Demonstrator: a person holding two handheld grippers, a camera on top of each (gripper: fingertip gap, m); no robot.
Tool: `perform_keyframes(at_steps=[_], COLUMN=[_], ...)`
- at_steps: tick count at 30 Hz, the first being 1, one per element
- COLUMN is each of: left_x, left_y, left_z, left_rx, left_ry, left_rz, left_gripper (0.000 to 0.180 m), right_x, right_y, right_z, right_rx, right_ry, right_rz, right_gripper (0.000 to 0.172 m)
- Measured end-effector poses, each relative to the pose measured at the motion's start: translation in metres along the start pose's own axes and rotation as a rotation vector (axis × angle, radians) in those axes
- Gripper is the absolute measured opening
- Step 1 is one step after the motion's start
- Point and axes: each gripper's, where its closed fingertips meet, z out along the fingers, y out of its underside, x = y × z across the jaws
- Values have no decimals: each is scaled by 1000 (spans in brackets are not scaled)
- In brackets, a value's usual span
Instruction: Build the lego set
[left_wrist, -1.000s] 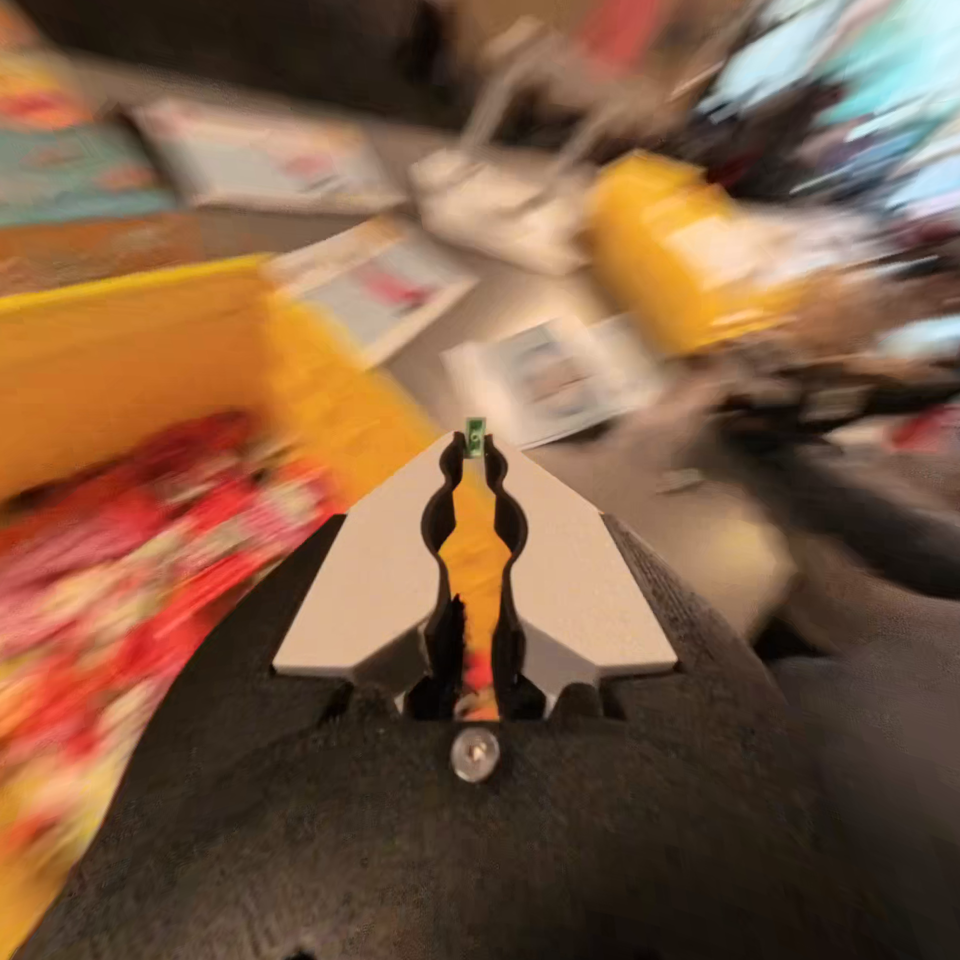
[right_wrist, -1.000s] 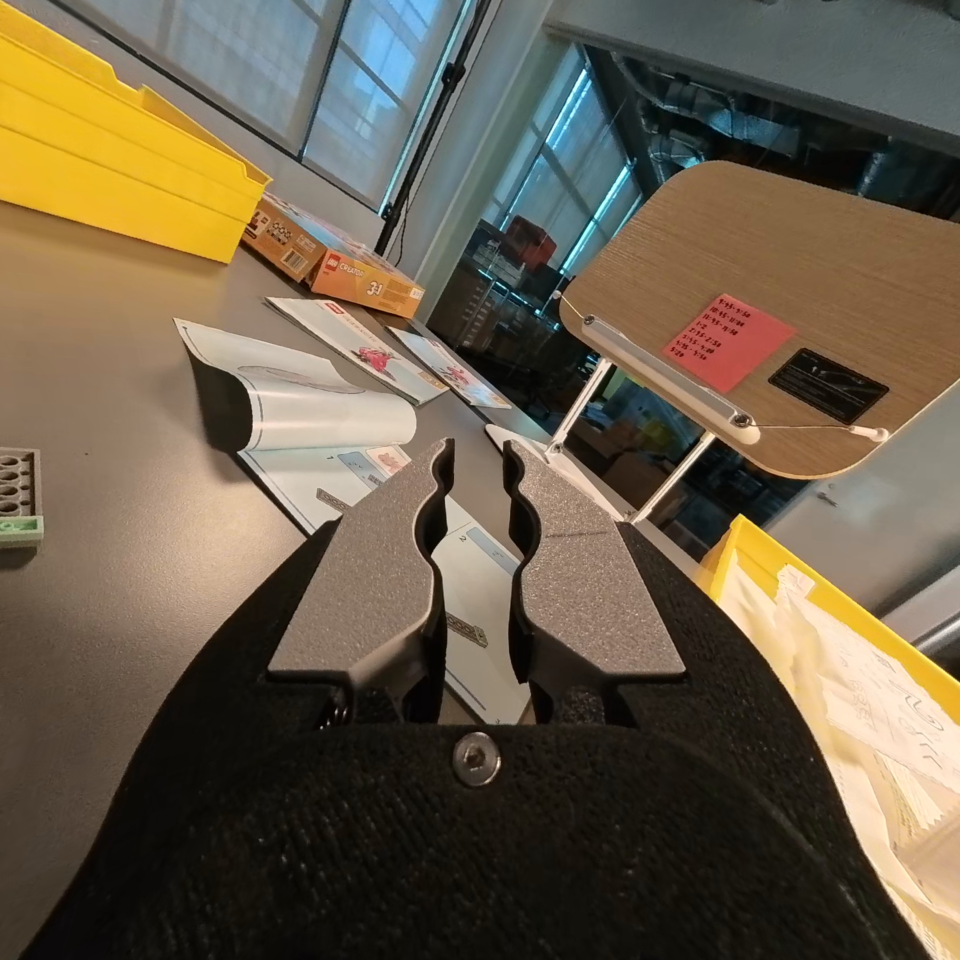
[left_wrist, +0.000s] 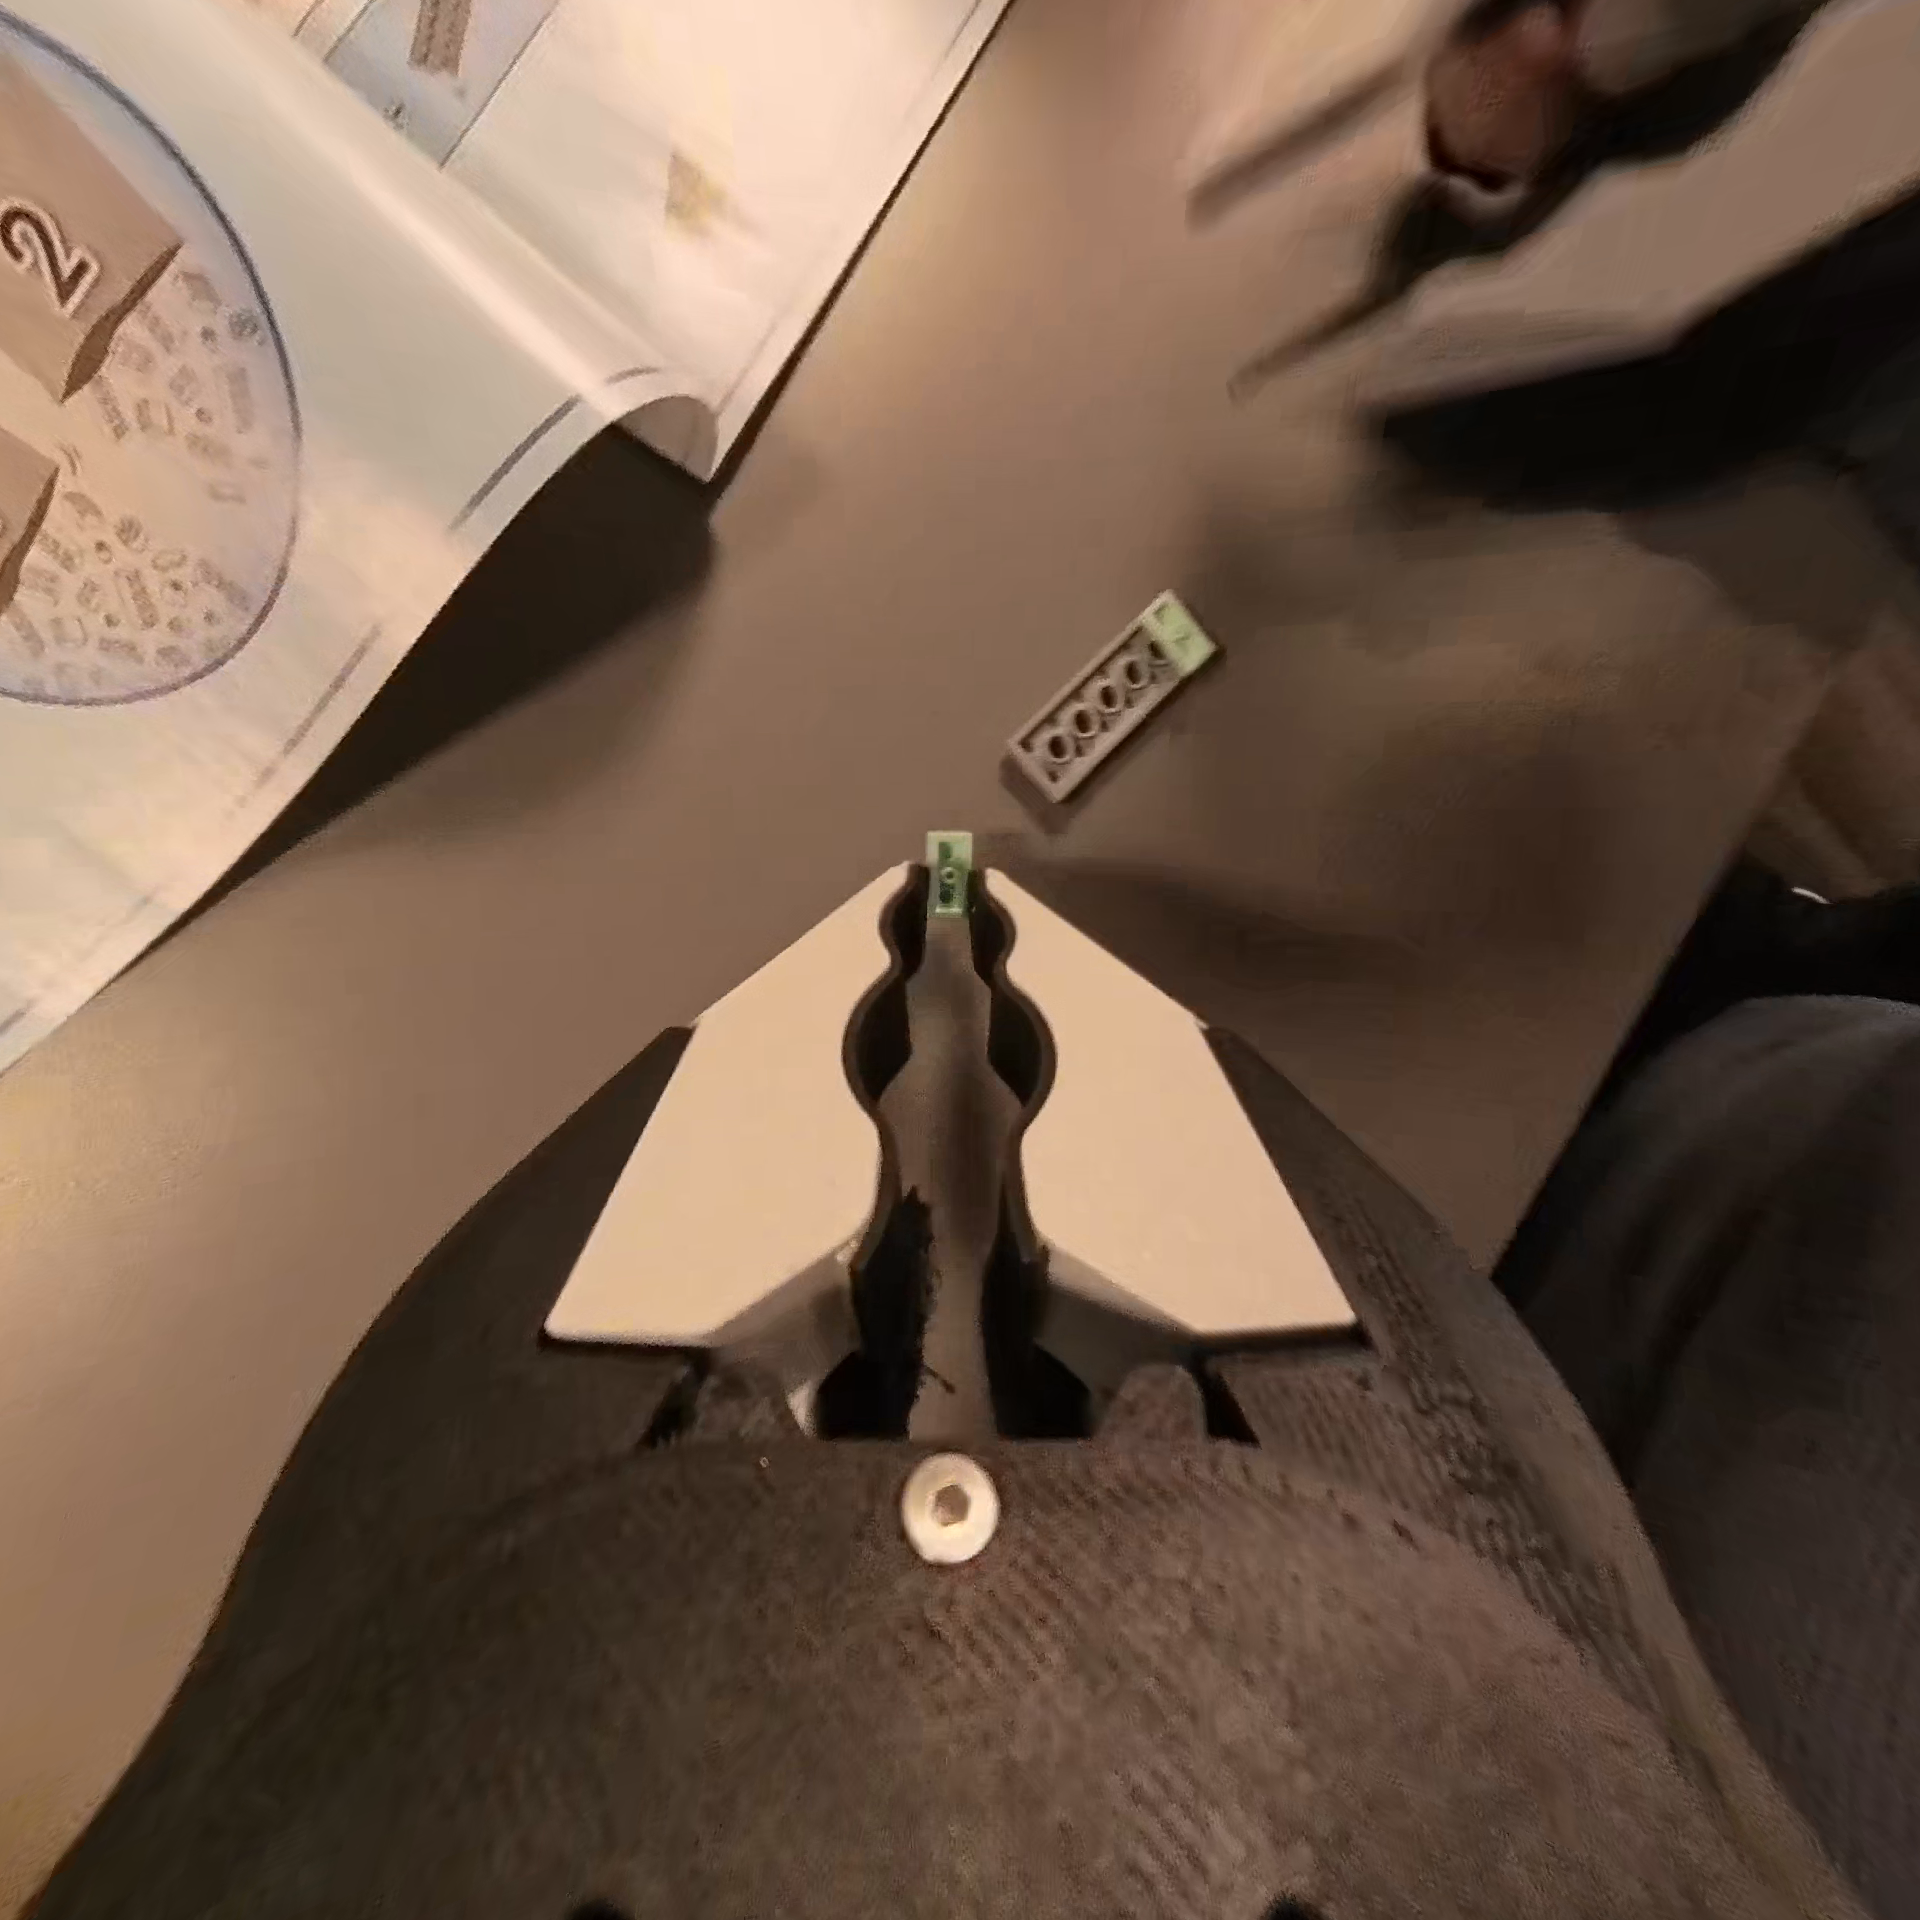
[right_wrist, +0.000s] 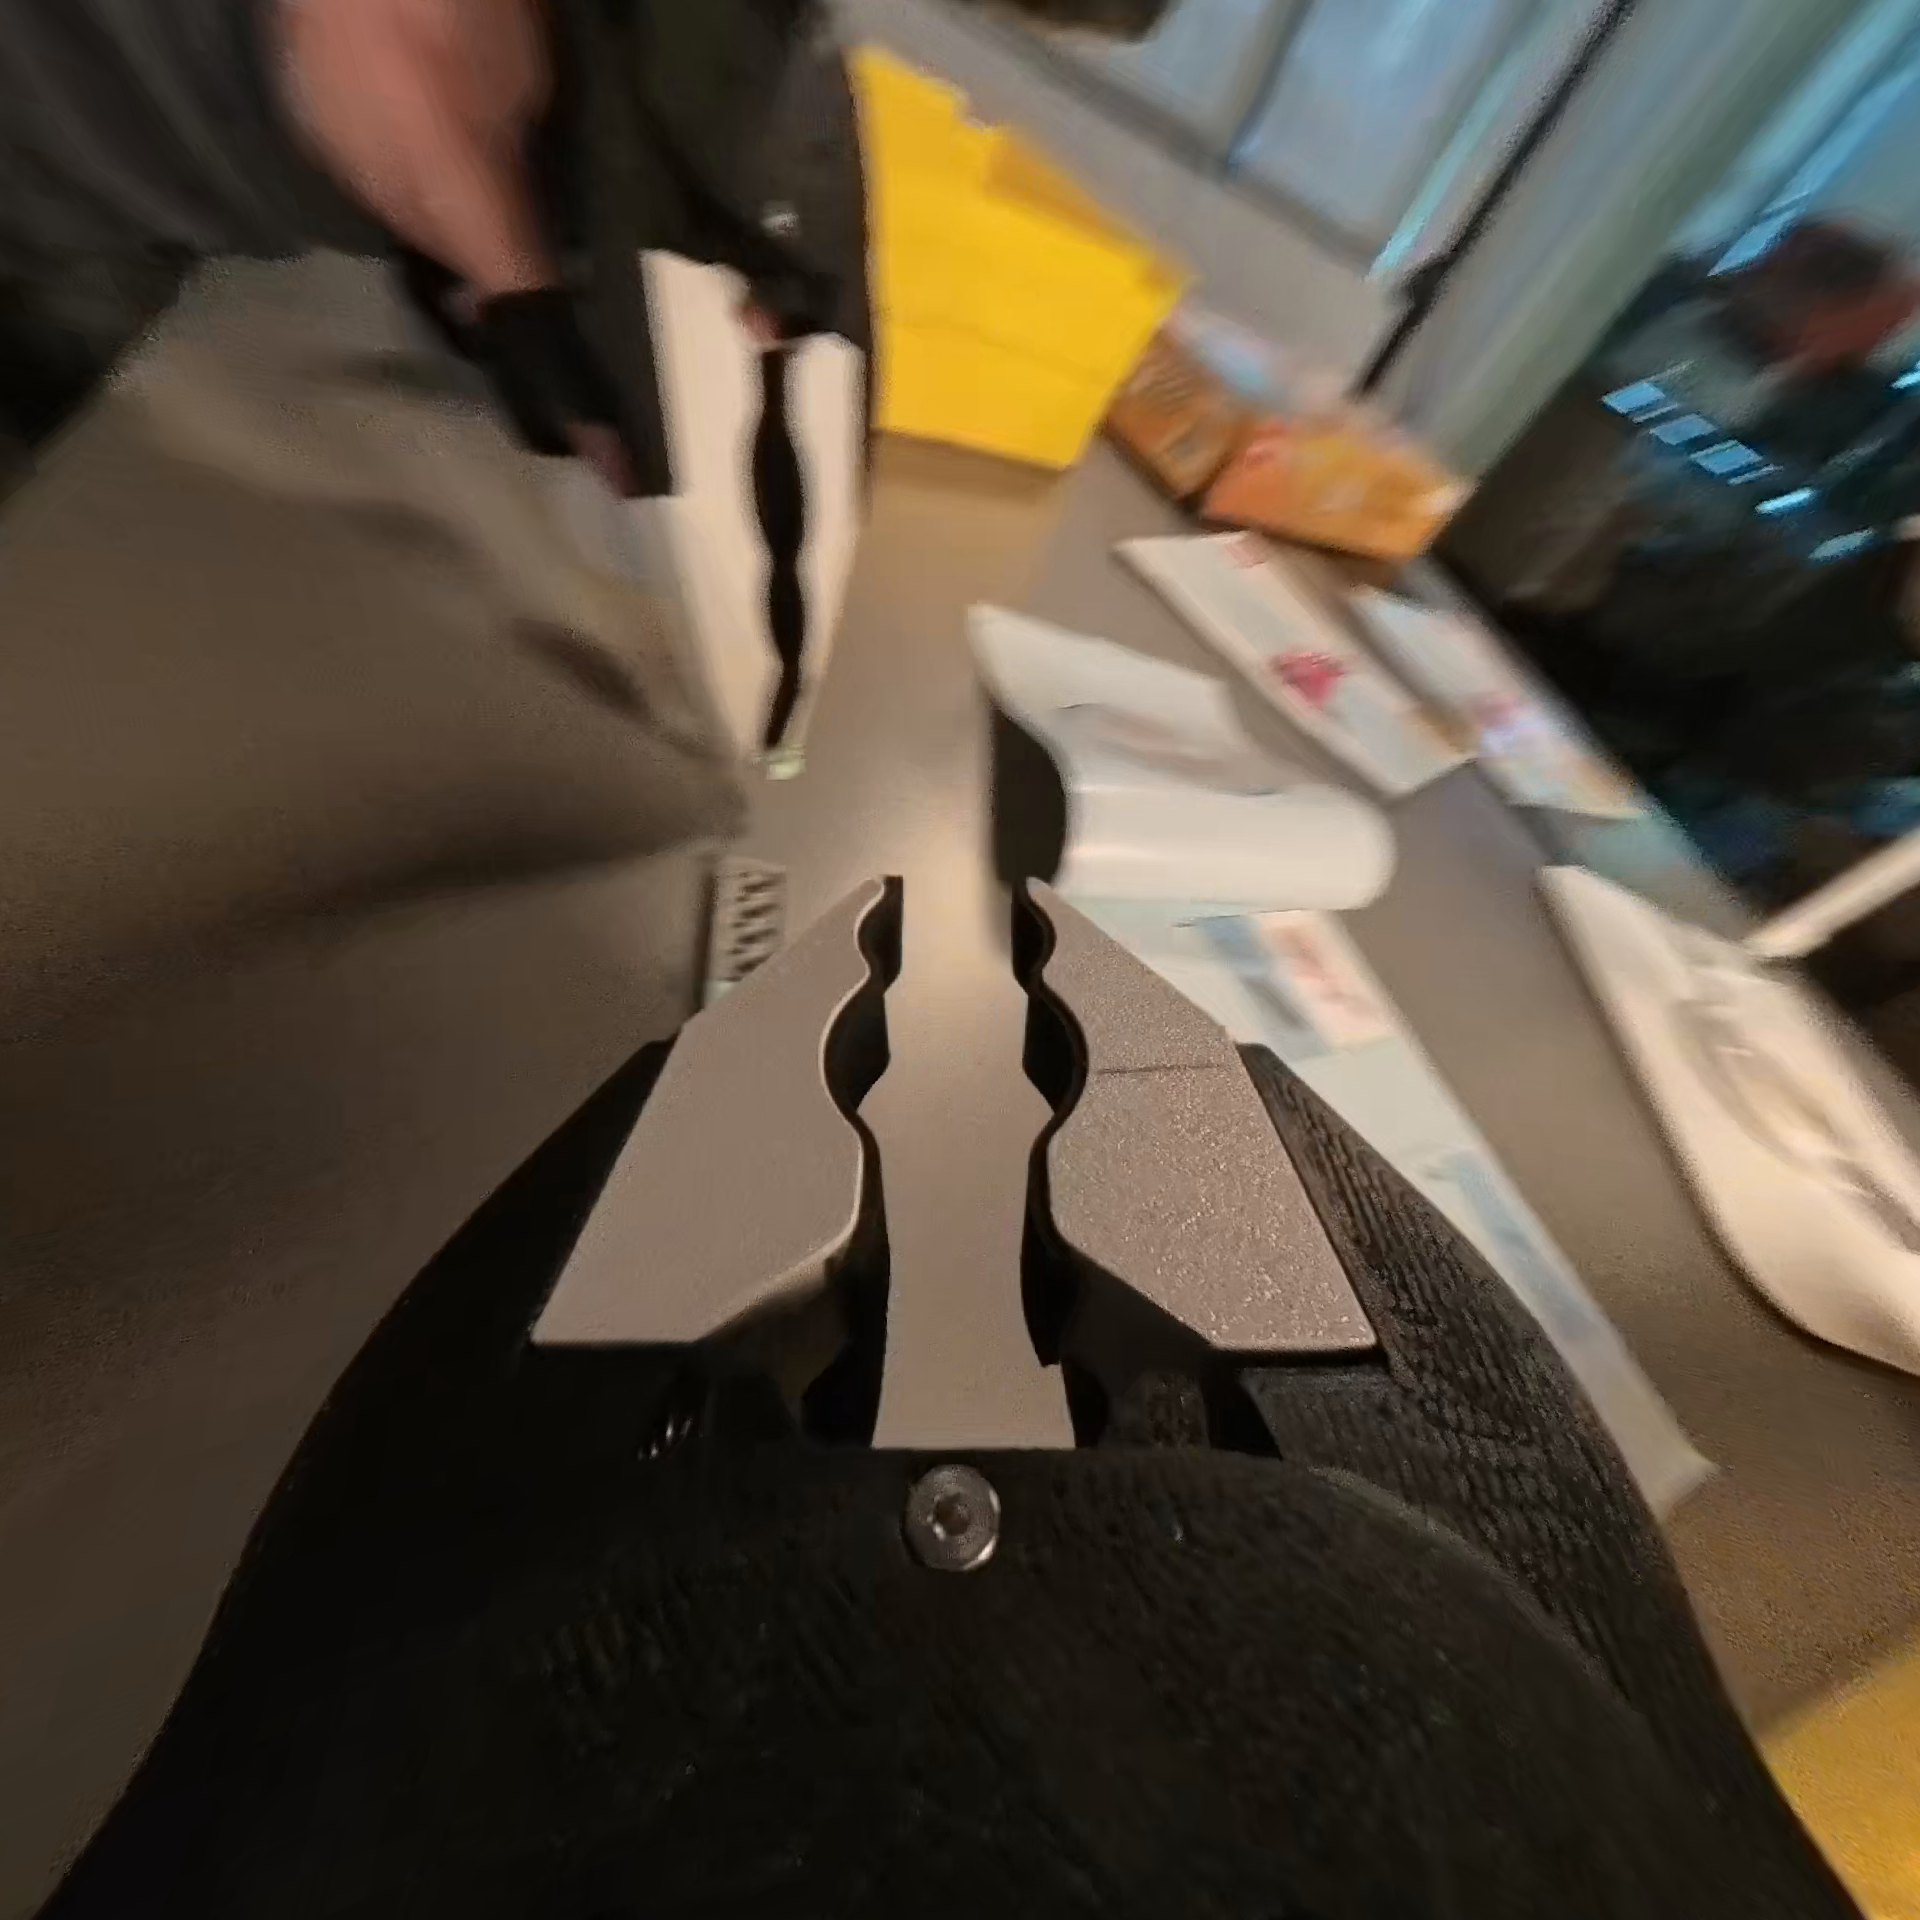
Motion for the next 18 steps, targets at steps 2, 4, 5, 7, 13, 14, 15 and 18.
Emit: perform_keyframes(at_steps=[2,4,5,7,13,14,15,18], left_x=[-5,-7,-8,-10,0,1,1,-4], left_y=[3,4,4,4,2,1,0,-6], left_z=[4,5,5,5,2,-1,-5,-17], left_rx=[-26,-42,-44,-44,-16,-4,11,69], left_ry=[-13,-5,-3,-6,81,100,119,176], left_rz=[-23,-38,-44,-41,-35,-4,32,111], left_gripper=[7,7,7,7,32,32,37,42], right_x=[-21,-31,-34,-35,-45,-46,-46,-45], right_y=[3,7,10,11,19,20,20,20], right_z=[9,14,15,15,13,13,13,13], right_rx=[-69,-106,-125,-137,-206,-212,-213,-211], right_ry=[-95,-138,-161,-180,-265,-273,-281,-296], right_rz=[5,13,34,89,204,211,222,268], right_gripper=[22,23,22,24,28,28,28,28])
